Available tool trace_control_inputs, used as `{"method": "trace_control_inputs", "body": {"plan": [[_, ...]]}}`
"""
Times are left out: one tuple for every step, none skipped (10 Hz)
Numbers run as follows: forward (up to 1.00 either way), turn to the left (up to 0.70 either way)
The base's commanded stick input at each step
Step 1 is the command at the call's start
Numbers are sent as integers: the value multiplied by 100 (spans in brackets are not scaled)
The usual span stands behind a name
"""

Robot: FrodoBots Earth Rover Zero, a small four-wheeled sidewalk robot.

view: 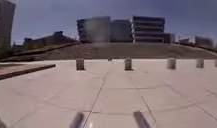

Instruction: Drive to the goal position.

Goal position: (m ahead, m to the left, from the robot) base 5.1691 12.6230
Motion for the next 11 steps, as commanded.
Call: {"method": "trace_control_inputs", "body": {"plan": [[100, 0], [100, 0], [100, 0], [100, 0], [100, 0], [100, 0], [100, 0], [100, 0], [100, 0], [100, 0], [100, 0]]}}
